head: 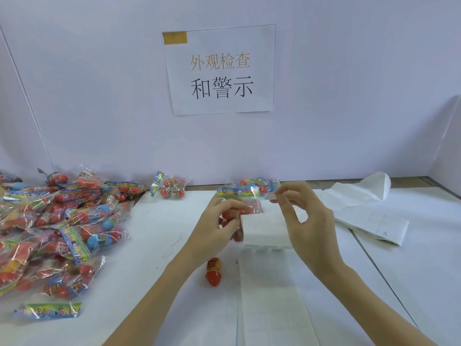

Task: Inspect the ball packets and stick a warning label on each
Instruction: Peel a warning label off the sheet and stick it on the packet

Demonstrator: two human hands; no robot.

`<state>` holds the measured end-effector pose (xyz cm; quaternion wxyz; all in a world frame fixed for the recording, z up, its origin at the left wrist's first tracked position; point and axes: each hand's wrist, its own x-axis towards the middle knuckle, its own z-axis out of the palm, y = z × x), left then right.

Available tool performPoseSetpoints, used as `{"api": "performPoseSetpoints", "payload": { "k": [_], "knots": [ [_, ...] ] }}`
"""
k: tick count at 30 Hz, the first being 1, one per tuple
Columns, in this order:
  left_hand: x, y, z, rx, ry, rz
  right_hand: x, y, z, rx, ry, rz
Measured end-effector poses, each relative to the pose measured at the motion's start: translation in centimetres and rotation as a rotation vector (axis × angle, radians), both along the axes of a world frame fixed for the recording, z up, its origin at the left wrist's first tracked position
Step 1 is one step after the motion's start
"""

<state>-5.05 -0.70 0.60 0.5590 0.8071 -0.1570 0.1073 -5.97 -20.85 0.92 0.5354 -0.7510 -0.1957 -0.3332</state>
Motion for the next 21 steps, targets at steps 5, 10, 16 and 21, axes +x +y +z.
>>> {"api": "performPoseSetpoints", "payload": {
  "k": [5, 10, 16, 21],
  "knots": [
    [0.8, 1.5, 0.3, -0.297, -0.050, 0.070, 0.6, -0.8, 1.2, 0.258, 0.173, 0.080],
    [1.3, 2.1, 0.2, -0.415, 0.012, 0.006, 1.3, -2.3, 1.8, 0.354, 0.333, 0.094],
    [0.8, 1.1, 0.0, -0.415, 0.058, -0.085, 1.0, -1.5, 1.2, 0.142, 0.371, 0.237],
    [0.4, 0.4, 0.0, -0.322, 0.067, -0.088, 1.0, -0.6, 0.0, -0.083, 0.336, 0.289]
  ]
}}
